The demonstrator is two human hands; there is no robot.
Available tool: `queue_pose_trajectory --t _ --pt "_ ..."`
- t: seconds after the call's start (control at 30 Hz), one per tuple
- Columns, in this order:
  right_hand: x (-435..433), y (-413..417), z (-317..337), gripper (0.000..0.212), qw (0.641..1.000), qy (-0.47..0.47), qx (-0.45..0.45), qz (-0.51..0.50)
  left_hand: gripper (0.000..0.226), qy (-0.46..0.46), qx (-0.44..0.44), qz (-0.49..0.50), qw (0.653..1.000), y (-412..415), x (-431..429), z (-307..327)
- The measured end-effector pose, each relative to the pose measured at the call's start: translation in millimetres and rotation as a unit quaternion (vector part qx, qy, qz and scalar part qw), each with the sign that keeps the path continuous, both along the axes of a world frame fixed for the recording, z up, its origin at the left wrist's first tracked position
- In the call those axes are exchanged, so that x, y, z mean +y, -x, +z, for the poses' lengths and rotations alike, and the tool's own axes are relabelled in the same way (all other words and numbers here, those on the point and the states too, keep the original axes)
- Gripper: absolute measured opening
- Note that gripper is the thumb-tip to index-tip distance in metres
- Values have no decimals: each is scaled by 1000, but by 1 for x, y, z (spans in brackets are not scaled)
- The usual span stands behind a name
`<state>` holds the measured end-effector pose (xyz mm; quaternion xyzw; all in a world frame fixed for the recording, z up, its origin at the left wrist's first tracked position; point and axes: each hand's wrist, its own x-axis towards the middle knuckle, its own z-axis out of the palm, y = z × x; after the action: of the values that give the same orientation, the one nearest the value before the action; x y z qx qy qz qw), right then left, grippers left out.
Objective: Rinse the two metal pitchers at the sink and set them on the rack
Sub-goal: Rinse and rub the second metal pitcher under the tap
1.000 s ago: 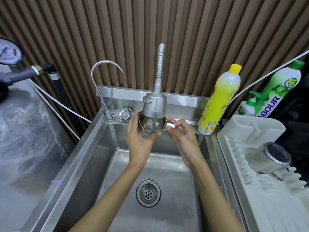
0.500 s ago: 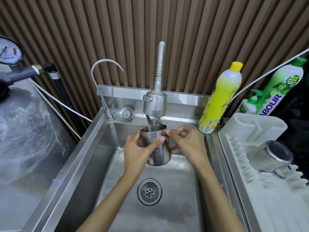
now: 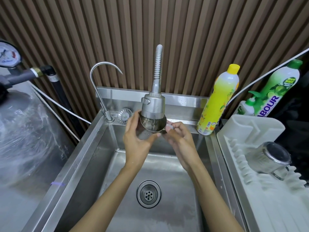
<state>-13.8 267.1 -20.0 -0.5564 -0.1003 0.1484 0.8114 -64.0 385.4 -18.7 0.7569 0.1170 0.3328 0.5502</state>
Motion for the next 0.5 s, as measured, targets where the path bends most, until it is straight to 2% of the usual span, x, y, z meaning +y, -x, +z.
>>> queue_pose_trajectory --t 0.07,0.2,0.3,0.4,0.5 --pt "3 3 -3 17 1000 10 19 6 85 -30 -10 10 999 7 0 2" --pt "5 16 4 14 995 101 4 -19 88 -7 25 88 996 19 0 -2" --pt "-1 17 11 20 979 193 -12 -60 74 -5 82 85 993 25 -4 -4" --pt "-9 17 27 28 929 342 -89 -115 67 26 143 17 989 26 -6 -9" --pt "-11 25 42 23 863 450 -173 -153 55 133 141 -92 977 24 -8 -10"
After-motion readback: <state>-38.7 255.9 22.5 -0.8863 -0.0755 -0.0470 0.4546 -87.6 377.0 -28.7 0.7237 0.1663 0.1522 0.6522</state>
